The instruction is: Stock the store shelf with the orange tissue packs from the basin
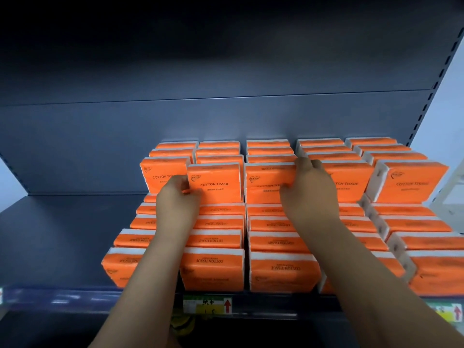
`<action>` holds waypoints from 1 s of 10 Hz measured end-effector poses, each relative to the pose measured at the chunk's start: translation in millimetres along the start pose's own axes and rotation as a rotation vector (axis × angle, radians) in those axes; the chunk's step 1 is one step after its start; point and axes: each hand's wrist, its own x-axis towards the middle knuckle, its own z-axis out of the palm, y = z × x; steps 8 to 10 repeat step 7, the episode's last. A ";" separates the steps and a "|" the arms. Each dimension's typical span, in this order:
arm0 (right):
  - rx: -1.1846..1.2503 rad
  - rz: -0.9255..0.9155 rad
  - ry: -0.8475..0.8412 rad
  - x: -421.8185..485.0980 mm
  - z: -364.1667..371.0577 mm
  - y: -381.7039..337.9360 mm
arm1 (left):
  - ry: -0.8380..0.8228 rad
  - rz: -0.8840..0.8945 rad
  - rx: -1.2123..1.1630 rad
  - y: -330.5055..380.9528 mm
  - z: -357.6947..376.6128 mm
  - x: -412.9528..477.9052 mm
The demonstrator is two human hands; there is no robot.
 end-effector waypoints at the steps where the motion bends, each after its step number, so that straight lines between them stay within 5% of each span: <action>1: -0.007 0.021 -0.009 -0.9 -0.3 1.7 | -0.030 -0.015 -0.041 2.1 2.2 1.7; 10: -0.060 0.127 0.009 -19.3 -24.3 4.2 | 0.101 -0.081 -0.033 -4.9 -10.4 -10.9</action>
